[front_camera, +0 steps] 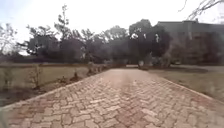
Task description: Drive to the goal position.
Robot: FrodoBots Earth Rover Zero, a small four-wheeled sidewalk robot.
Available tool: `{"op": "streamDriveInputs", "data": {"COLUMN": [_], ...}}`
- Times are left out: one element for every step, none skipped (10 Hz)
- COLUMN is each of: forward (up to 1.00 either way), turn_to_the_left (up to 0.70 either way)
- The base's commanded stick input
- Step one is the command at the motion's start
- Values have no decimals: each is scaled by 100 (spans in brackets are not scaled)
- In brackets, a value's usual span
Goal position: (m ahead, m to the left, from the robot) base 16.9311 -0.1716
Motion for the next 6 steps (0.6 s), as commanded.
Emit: {"op": "streamDriveInputs", "data": {"forward": [85, 85, 85, 85, 85, 85], "turn_to_the_left": [0, 0, 0, 0, 0, 0]}}
